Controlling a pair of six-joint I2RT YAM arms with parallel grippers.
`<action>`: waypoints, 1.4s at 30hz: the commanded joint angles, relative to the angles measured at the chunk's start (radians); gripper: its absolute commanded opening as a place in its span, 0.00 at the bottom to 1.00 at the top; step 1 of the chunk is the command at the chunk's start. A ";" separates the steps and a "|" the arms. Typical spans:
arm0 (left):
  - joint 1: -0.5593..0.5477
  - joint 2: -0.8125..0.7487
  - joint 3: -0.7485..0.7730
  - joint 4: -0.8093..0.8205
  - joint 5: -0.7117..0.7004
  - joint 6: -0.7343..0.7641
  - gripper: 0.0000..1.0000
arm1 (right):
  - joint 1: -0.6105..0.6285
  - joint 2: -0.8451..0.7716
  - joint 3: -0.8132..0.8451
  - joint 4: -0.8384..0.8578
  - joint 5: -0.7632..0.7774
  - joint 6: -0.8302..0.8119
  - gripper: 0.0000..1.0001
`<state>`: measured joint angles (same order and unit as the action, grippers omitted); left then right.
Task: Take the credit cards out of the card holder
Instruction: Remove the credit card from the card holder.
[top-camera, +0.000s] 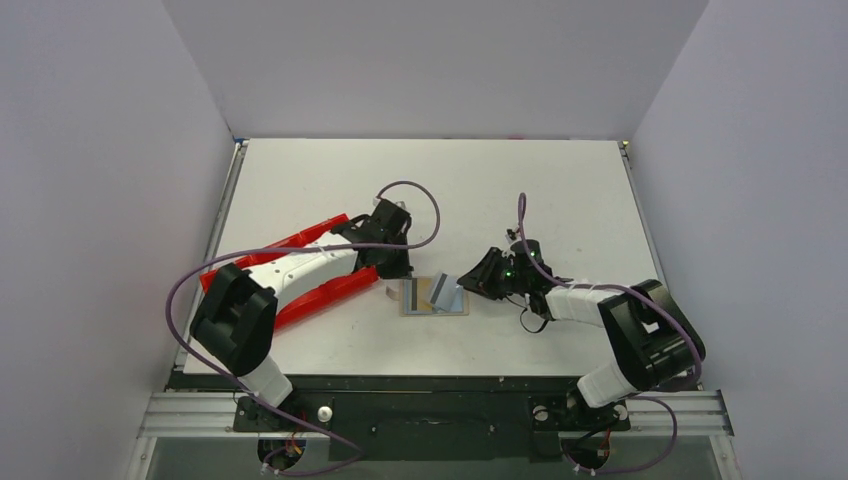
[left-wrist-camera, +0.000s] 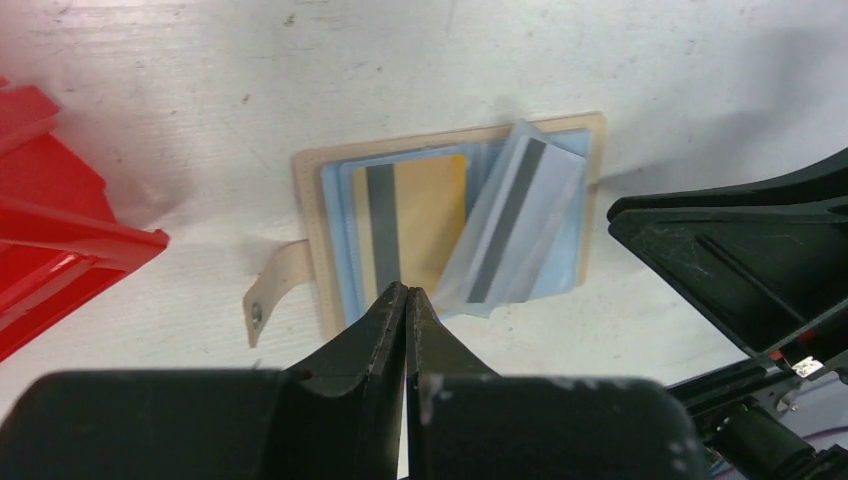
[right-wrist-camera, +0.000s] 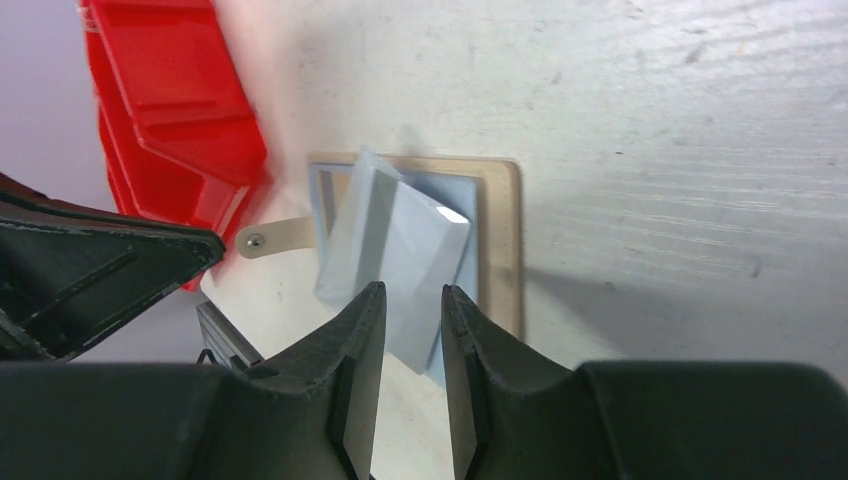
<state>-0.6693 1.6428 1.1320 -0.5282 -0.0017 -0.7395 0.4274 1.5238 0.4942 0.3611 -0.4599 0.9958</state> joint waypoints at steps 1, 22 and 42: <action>-0.023 -0.023 0.053 0.030 0.067 0.025 0.00 | 0.034 -0.071 0.051 -0.036 0.039 -0.022 0.25; -0.051 0.184 -0.005 0.190 0.125 0.005 0.00 | 0.091 0.025 -0.008 0.062 0.060 0.048 0.27; -0.051 0.244 -0.012 0.132 0.067 -0.011 0.00 | 0.105 0.092 -0.035 0.201 0.021 0.111 0.06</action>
<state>-0.7185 1.8442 1.1263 -0.3542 0.1345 -0.7521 0.5251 1.6226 0.4770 0.4900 -0.4332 1.1049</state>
